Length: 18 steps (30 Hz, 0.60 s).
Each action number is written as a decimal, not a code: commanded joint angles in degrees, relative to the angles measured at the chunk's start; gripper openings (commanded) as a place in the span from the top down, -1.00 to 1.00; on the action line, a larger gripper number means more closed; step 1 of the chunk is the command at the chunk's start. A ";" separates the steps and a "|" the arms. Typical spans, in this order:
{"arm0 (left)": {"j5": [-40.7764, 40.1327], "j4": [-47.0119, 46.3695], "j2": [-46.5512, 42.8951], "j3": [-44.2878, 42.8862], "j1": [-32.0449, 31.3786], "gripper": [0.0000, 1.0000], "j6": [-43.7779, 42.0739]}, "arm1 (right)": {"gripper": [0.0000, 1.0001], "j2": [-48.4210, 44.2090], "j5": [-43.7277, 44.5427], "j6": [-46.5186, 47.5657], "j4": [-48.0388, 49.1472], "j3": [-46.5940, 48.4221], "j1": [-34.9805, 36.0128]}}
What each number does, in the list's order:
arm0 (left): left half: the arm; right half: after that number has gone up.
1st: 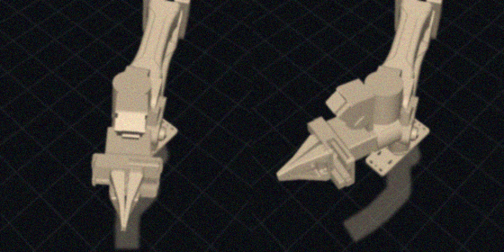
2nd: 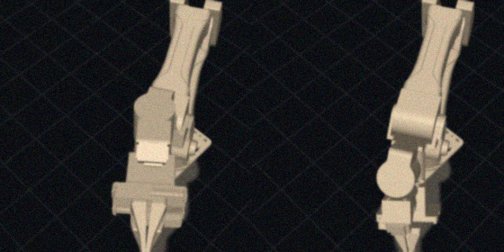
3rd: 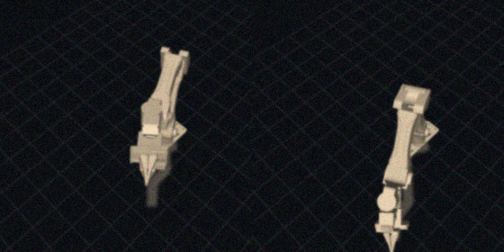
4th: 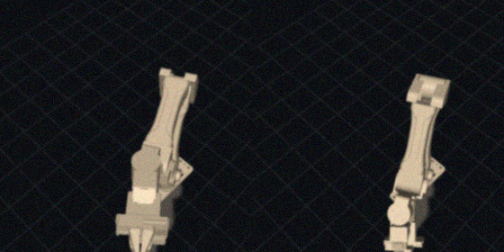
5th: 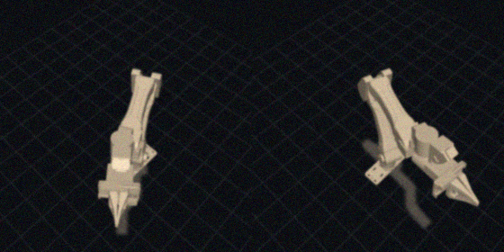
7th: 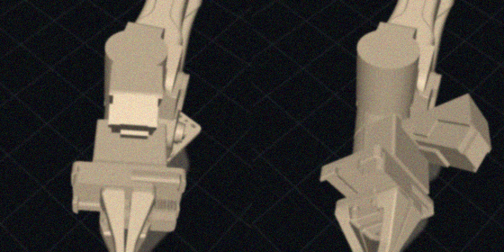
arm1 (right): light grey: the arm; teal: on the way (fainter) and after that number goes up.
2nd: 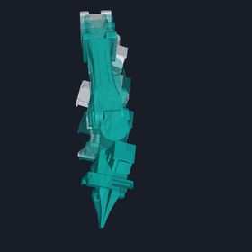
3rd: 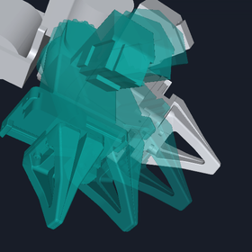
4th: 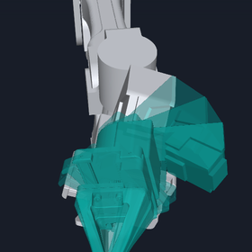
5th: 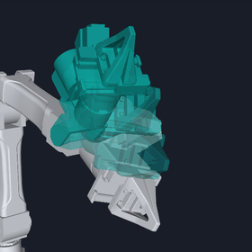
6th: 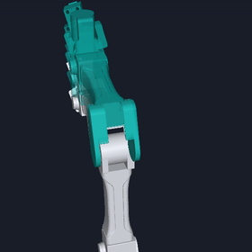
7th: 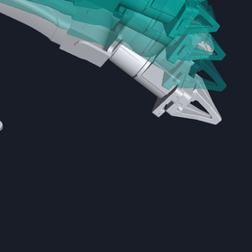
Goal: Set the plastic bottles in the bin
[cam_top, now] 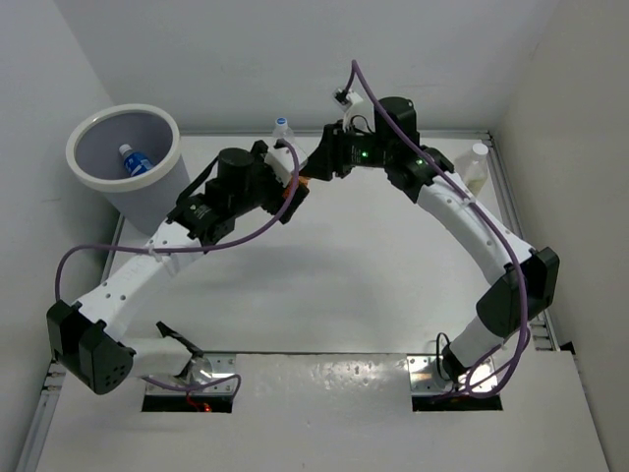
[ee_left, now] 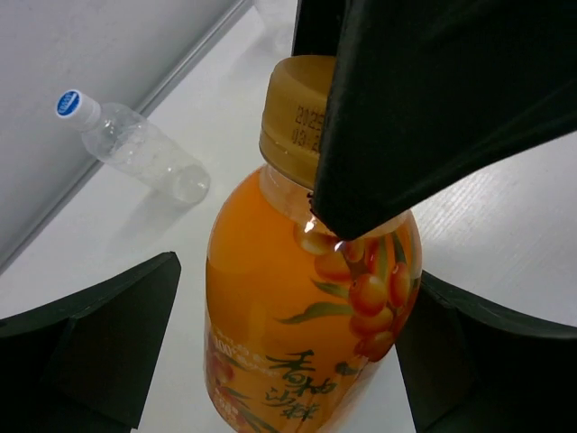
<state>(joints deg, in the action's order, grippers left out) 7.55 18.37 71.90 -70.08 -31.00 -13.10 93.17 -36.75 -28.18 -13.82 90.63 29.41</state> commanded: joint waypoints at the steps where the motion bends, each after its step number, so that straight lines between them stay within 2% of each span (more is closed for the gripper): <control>1: -8.44 -7.38 -1.23 0.30 -0.90 -1.00 -1.92 | 1.00 -1.50 -4.82 -2.22 0.20 1.75 0.56; 4: -5.72 -7.38 -1.23 0.30 -0.90 -0.91 -2.54 | 1.00 -1.50 -5.26 -3.10 1.34 1.65 0.74; 6: -4.48 -7.38 -2.37 0.82 -0.90 -0.58 -2.54 | 1.00 -1.32 -5.26 -3.54 1.35 2.09 0.56; 7: -3.26 -7.38 -2.38 0.83 0.14 -0.44 -2.02 | 0.95 -0.97 -5.26 -3.54 1.52 2.53 0.56; 8: -2.20 -6.86 -2.99 0.83 1.11 -0.21 -1.40 | 0.87 -0.97 -4.91 -3.63 1.52 2.62 0.30; 10: -0.09 -6.86 -2.99 0.30 4.45 0.06 1.75 | 0.36 -0.35 -4.91 -5.21 2.83 3.06 -0.14; 11: 0.62 -6.86 -2.99 -0.66 5.68 0.28 2.81 | 0.15 -0.18 -4.73 -5.82 3.97 3.06 -1.45; 13: 1.76 -4.33 -1.69 -4.33 10.14 0.48 6.31 | -0.22 1.05 -4.56 -7.93 5.38 4.20 -2.68; 14: 2.81 -3.00 -0.72 -6.19 12.17 0.58 7.55 | -0.28 2.01 -2.90 -8.11 5.47 4.73 -3.99; 17: 7.03 1.05 2.71 -14.09 22.45 0.69 12.57 | -0.41 4.48 -0.17 -6.72 5.56 7.54 -6.37; 18: 7.65 1.58 5.16 -18.29 25.09 0.74 14.40 | -0.41 4.92 3.84 -5.49 5.21 9.02 -6.90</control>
<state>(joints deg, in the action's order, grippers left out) 12.38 19.92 74.81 -78.81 -13.13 -6.31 96.42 -37.65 -34.11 -10.63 95.61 24.93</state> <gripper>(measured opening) 0.721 0.701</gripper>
